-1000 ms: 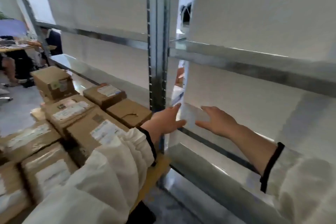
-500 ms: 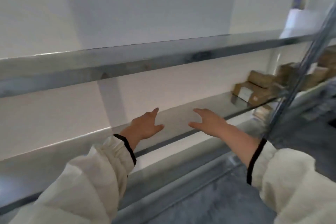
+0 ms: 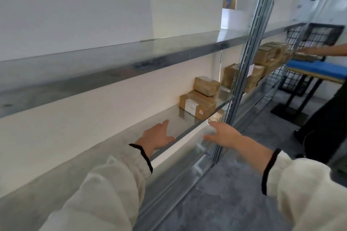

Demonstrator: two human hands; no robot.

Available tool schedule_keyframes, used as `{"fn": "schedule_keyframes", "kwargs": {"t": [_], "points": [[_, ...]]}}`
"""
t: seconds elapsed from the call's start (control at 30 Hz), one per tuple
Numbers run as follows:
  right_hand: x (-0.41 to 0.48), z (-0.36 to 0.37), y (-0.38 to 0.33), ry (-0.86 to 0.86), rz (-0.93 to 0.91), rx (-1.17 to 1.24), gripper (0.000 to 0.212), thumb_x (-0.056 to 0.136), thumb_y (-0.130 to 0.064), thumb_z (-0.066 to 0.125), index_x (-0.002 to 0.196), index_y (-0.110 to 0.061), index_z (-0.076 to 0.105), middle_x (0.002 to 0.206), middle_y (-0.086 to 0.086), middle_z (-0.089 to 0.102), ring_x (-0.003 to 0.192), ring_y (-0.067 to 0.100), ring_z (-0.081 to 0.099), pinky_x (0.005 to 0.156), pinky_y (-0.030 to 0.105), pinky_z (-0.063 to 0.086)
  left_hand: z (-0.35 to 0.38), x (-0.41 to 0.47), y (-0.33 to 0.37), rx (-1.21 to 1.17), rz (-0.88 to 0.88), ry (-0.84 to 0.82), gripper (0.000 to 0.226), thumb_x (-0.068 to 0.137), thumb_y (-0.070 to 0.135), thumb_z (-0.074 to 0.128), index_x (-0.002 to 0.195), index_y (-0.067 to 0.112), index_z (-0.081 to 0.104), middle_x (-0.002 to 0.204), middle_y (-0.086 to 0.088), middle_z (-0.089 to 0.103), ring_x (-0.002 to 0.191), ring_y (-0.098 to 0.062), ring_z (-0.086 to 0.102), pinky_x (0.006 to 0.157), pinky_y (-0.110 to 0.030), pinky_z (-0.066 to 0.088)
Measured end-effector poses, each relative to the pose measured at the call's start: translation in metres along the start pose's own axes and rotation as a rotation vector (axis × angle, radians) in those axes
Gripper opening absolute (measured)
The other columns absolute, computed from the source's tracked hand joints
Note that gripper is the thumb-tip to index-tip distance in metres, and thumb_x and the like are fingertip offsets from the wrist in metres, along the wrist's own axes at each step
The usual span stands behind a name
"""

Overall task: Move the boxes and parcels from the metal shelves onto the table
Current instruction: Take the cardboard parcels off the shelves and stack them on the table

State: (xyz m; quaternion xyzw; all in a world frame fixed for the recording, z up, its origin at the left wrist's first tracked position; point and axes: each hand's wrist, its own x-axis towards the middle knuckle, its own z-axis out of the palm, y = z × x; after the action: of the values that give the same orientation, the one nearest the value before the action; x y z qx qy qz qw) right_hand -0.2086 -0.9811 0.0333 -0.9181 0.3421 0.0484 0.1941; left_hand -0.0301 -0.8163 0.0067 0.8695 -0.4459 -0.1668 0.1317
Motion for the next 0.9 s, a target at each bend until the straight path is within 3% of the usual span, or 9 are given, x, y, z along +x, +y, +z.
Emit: {"fn": "schedule_keyframes", "kwargs": {"t": [0.23,0.47,0.57,0.73,0.8,0.9], "points": [[0.099,-0.030,0.059,0.020,0.003,0.052,0.074,0.088,-0.052,0.056,0.147,-0.019,0.027,0.151,0.006,0.032,0.136,0.024,0.035,0.108,0.033,0.032,0.012,0.123,0.059,0.016,0.031,-0.023,0.079,0.091,0.050,0.052,0.151,0.020,0.011,0.148,-0.008,0.035,0.131,-0.025,0.041,0.102,-0.037,0.038],[0.190,-0.031,0.089,0.035,0.003,0.158,0.067,0.082,-0.049,0.064,0.140,-0.026,0.037,0.138,0.003,0.045,0.125,0.023,0.045,0.101,0.037,0.041,0.012,0.242,0.064,0.054,0.066,-0.068,0.086,0.083,0.041,0.067,0.150,0.022,0.016,0.147,-0.006,0.034,0.129,-0.025,0.042,0.101,-0.036,0.037],[0.224,-0.024,0.096,0.018,0.063,0.187,0.092,0.080,-0.050,0.067,0.150,-0.025,0.013,0.154,0.001,0.020,0.138,0.025,0.029,0.110,0.043,0.034,0.005,0.295,0.051,0.104,0.030,-0.070,0.092,0.077,0.038,0.073,0.148,0.025,0.017,0.153,-0.010,0.022,0.131,-0.031,0.040,0.103,-0.041,0.038],[0.272,0.001,0.102,0.012,0.109,0.239,0.115,0.071,-0.058,0.070,0.151,-0.025,-0.007,0.158,0.001,-0.009,0.146,0.026,-0.001,0.118,0.049,0.014,0.009,0.353,0.029,0.186,-0.046,-0.097,0.106,0.077,0.038,0.074,0.152,0.026,0.001,0.158,-0.014,0.005,0.135,-0.039,0.033,0.105,-0.045,0.036],[0.278,0.012,0.102,-0.016,0.098,0.279,0.122,0.070,-0.059,0.072,0.150,-0.021,-0.012,0.156,0.001,-0.021,0.145,0.025,-0.009,0.119,0.046,0.009,0.014,0.365,0.022,0.149,-0.030,-0.129,0.109,0.074,0.039,0.076,0.152,0.027,0.001,0.157,-0.013,0.011,0.135,-0.037,0.034,0.105,-0.046,0.036],[0.283,0.025,0.103,-0.016,0.076,0.280,0.122,0.071,-0.056,0.072,0.150,-0.020,-0.014,0.152,0.002,-0.031,0.145,0.024,-0.015,0.117,0.041,0.005,0.021,0.374,0.019,0.078,0.013,-0.126,0.105,0.073,0.034,0.078,0.151,0.027,0.008,0.142,-0.009,0.036,0.122,-0.030,0.048,0.098,-0.042,0.044]]}}
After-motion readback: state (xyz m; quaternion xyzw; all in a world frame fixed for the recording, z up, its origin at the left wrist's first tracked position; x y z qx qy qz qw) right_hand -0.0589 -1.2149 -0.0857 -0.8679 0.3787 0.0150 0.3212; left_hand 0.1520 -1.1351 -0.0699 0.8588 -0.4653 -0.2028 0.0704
